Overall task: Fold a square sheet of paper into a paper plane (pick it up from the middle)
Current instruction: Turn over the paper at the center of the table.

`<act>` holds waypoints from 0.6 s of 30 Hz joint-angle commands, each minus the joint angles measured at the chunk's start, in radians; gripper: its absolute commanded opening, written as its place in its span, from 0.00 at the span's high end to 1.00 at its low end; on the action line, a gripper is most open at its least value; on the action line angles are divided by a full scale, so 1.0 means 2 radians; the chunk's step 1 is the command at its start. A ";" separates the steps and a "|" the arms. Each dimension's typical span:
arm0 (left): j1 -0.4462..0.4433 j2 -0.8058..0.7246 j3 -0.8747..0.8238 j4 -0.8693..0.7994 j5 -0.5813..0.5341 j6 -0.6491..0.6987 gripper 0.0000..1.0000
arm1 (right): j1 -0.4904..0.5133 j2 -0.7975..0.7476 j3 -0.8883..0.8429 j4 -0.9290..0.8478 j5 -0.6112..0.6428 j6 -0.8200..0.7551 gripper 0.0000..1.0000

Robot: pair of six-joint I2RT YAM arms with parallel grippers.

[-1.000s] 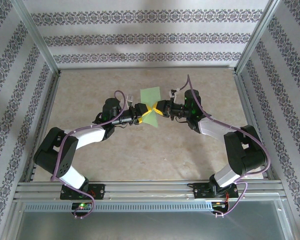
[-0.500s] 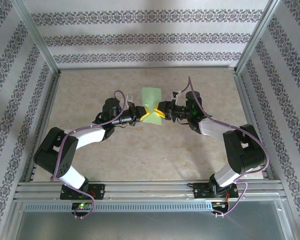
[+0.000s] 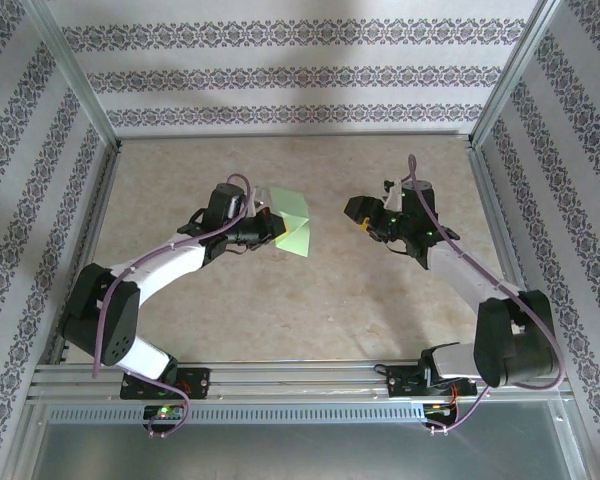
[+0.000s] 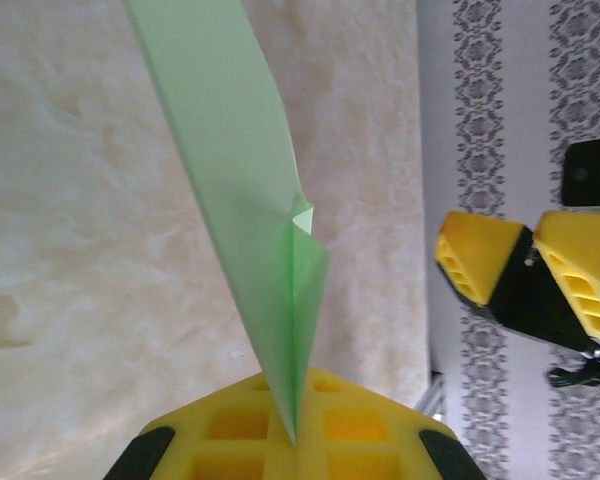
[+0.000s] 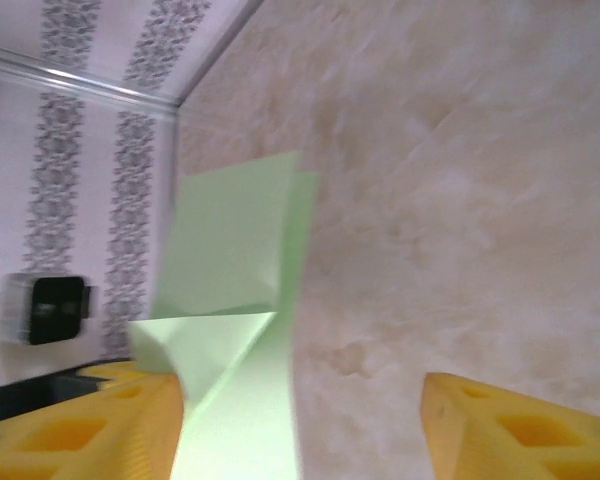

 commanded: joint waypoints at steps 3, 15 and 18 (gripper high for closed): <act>-0.006 -0.009 0.102 -0.266 -0.131 0.167 0.96 | -0.004 -0.041 0.020 -0.091 0.105 -0.091 0.26; -0.097 0.164 0.327 -0.567 -0.544 0.206 0.94 | -0.008 -0.073 0.009 -0.127 0.168 -0.106 0.18; -0.116 0.214 0.357 -0.592 -0.568 0.181 0.94 | -0.010 -0.077 -0.001 -0.127 0.171 -0.104 0.15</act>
